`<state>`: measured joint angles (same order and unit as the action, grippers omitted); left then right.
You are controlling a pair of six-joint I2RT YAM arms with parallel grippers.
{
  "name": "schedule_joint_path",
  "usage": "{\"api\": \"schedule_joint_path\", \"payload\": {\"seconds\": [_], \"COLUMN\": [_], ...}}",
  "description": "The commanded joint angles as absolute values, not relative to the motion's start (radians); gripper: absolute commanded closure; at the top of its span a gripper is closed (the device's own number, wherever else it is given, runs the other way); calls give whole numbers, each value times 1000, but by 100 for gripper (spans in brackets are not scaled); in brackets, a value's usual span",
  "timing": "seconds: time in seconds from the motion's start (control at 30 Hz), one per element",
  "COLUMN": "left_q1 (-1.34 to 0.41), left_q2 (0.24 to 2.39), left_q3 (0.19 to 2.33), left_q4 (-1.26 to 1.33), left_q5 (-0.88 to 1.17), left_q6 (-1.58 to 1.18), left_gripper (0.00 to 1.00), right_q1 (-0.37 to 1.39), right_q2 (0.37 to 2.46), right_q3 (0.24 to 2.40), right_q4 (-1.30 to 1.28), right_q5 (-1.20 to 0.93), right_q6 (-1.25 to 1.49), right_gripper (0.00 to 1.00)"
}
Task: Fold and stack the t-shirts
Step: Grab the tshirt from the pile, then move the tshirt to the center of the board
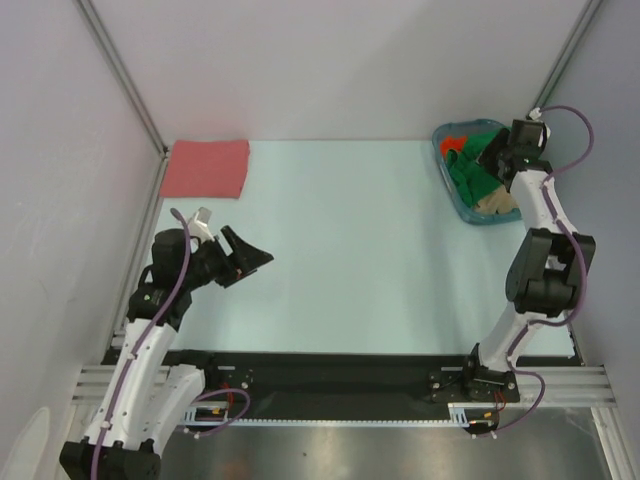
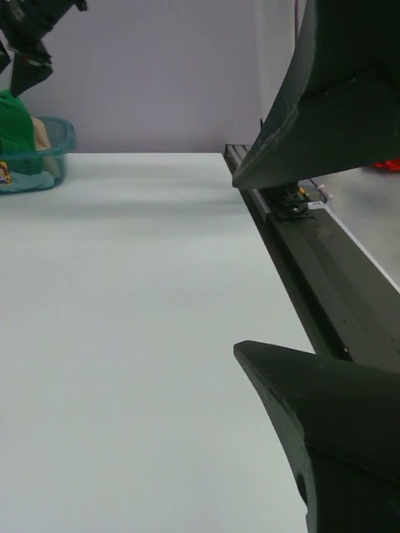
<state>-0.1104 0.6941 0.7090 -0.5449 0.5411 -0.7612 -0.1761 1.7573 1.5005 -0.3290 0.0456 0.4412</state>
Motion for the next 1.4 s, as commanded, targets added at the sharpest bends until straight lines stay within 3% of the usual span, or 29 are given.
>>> {"api": "schedule_joint_path", "payload": {"seconds": [0.0,0.1,0.27,0.47,0.5,0.53,0.6,0.87,1.0,1.17,1.3,1.37], "left_q1": [-101,-101,-101,-101,-101,-101,-101,-101,-101,-101,-103,-101], "left_q2": [725,756,790,795,793,792,788,799,796,769,744,735], "left_q3": [750,772,790,782,782,782,782,819,838,854,879,896], "left_q4": [-511,-514,-517,-543,-555,-564,-586,-594,-594,-600,-621,-621], "left_q5": [598,604,598,585,575,557,549,560,572,592,583,581], "left_q6": [-718,-718,-721,-712,-707,-695,-687,-692,-707,-732,-768,-790], "left_gripper": [22,27,26,23,23,23,23,21,16,18,17,11], "right_q1": [-186,-183,-160,-132,-129,-127,-124,-121,-114,-72,58,141], "right_q2": [1851,1955,2075,2221,2230,2246,2247,2051,1984,1895,1774,1666], "right_q3": [1641,1771,1882,2026,2049,2072,2147,2230,2321,2434,2409,2285], "right_q4": [-287,-368,-429,-505,-518,-529,-584,-588,-600,-532,-492,-505], "right_q5": [81,115,251,308,317,334,365,506,489,408,416,410], "right_q6": [397,432,488,488,479,469,450,284,223,161,133,202], "right_gripper": [43,56,56,67,72,86,100,100,100,100,100,100]}}
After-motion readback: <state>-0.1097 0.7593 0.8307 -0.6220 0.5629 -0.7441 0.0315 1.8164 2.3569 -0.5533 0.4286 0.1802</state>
